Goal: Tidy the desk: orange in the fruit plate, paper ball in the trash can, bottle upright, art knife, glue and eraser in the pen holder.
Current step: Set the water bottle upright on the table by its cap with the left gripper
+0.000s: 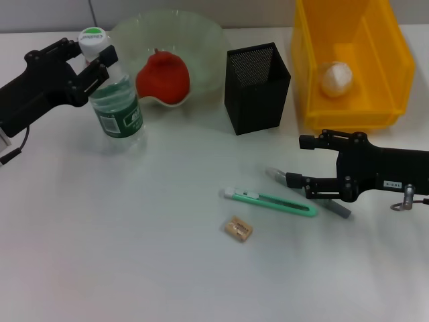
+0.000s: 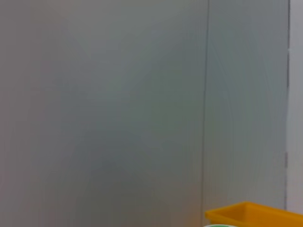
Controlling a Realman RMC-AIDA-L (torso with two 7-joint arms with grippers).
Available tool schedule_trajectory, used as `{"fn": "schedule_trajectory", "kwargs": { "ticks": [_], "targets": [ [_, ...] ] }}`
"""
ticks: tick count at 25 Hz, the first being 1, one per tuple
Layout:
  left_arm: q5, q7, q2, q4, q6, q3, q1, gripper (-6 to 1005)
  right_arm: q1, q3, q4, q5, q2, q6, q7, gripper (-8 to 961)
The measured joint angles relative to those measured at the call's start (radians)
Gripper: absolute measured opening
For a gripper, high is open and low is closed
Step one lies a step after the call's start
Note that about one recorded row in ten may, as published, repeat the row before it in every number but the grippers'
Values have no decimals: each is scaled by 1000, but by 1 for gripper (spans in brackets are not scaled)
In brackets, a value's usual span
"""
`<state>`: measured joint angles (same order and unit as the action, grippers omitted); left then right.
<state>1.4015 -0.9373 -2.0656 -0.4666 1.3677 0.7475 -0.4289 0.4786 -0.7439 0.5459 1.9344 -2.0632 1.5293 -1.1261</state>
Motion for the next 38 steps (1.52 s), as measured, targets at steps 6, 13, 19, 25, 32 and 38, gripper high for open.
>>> {"fn": "schedule_trajectory", "kwargs": {
  "ticks": [6,13,19,25,32,38],
  "targets": [
    [-1,41,-2,37,-24,-34,-12,526,0,0,-1,0,0,2,0,811],
    [-1,43,-2,45,-26,-35,-16,530,0,0,-1,0,0,0,0,811],
    [-1,62,-2,54,-38,-31,-20,534,0,0,-1,0,0,-2,0,811],
    [-1,86,-2,87,-50,-31,-31,537,3,0,-1,0,0,-3,0,811],
    [0,94,-4,89,-50,-30,-31,541,6,0,-1,0,0,-5,0,811],
    [2,94,-4,90,-49,-30,-31,545,8,0,-1,0,-1,-5,0,811]
  ]
}}
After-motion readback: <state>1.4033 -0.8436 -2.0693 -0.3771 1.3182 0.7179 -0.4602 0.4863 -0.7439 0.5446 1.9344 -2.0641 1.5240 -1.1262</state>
